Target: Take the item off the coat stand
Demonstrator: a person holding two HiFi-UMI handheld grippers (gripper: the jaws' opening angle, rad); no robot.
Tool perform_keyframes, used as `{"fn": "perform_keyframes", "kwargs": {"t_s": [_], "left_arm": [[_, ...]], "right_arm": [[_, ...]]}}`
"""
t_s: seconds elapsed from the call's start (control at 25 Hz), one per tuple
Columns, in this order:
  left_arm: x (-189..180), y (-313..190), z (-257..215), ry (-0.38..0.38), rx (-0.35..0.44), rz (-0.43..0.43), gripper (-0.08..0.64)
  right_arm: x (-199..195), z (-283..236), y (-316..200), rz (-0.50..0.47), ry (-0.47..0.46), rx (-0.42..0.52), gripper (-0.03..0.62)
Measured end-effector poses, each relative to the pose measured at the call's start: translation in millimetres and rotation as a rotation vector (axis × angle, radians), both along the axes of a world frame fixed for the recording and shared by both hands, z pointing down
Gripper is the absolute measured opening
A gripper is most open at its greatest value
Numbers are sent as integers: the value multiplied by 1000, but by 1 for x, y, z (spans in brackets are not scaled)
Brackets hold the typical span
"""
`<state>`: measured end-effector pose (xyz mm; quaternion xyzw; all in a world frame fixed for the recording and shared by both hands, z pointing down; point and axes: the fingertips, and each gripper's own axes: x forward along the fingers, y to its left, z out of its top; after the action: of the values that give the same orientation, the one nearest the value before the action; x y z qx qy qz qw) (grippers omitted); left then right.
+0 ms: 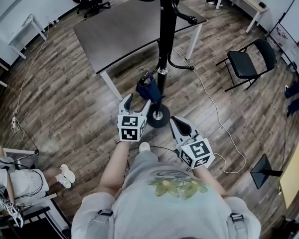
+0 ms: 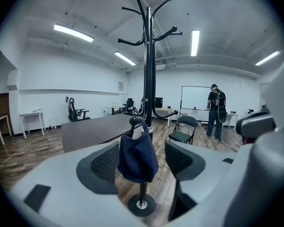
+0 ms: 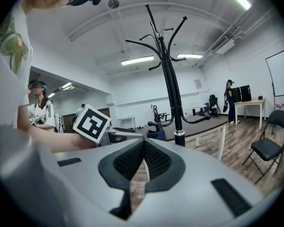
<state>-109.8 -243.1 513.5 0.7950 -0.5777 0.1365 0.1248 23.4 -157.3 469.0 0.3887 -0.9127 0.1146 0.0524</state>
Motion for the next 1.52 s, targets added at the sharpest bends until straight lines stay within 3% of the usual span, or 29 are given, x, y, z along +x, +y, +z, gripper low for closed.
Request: {"fn": "perform_keyframes", "kwargs": {"t_s": [0.96,1.36,1.4,1.48,1.52], "left_arm": [[-3,-70,48,-69,-67,69,321],[0,-77,55,-57,-64,104,318],[0,-77,56,-68,-65,103,306],[-1,-75,59,-88,-69,97,183],[-2,-74,59,-93,-69,94,167]], "right_arm": [[-12,10,-25,46,5,-24,6],[-13,15,-27,62,7,-40,6],[-13,16,-27,64,7,-42,6],[-12,16,-27,67,7,-43,6],[-12,15,-27,68,7,-43,6]]}}
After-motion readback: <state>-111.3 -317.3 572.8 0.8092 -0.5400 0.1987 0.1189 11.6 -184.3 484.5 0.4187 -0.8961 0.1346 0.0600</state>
